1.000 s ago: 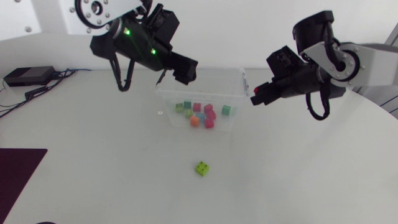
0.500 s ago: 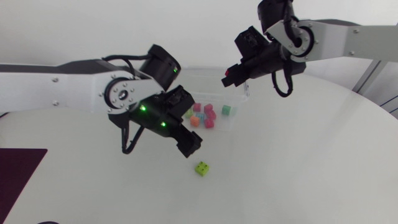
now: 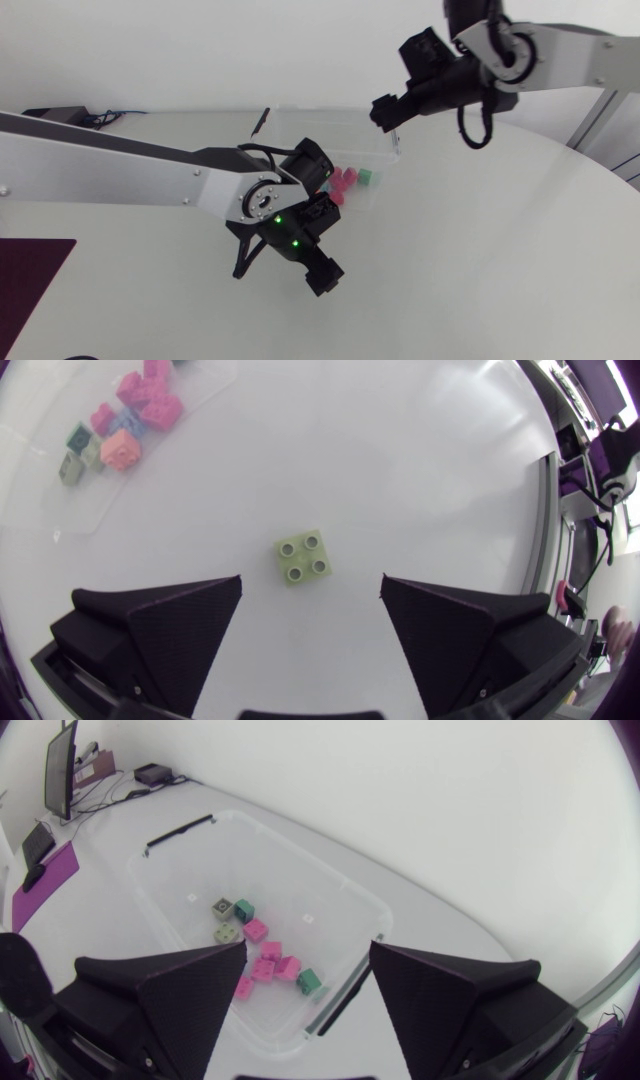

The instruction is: Pick up the duplo bricks and place them in the container

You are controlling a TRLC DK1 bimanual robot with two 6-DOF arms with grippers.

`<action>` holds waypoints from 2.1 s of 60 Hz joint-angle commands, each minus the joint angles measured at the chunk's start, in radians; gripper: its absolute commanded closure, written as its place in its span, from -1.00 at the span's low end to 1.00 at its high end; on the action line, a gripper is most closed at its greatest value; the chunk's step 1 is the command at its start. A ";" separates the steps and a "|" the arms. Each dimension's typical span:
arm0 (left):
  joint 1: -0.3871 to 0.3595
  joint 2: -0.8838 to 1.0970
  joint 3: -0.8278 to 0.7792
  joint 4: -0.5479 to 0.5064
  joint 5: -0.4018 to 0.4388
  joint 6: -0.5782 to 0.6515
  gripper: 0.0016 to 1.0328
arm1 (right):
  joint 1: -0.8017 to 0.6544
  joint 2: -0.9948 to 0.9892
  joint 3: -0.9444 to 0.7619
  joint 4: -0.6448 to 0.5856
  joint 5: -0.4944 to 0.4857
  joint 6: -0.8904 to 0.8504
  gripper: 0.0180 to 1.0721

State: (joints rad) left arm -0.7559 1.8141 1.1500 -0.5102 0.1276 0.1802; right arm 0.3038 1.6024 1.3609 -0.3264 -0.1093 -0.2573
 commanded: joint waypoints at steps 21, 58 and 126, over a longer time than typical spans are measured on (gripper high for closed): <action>-0.010 0.202 0.211 -0.179 -0.028 -0.120 -0.70 | -0.146 -0.291 -0.336 0.050 -0.096 -0.028 -0.80; -0.031 0.350 0.363 -0.303 -0.074 -0.202 0.38 | -0.256 -0.521 -0.661 0.049 -0.217 -0.092 -0.79; 0.201 0.120 0.758 -0.200 -0.128 -0.173 0.36 | -0.233 -0.674 -1.000 0.092 -0.101 -0.234 -0.80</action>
State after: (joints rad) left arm -0.5762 1.8965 1.8462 -0.7330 0.0017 0.0002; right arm 0.0605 0.9611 0.3901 -0.2539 -0.2298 -0.4759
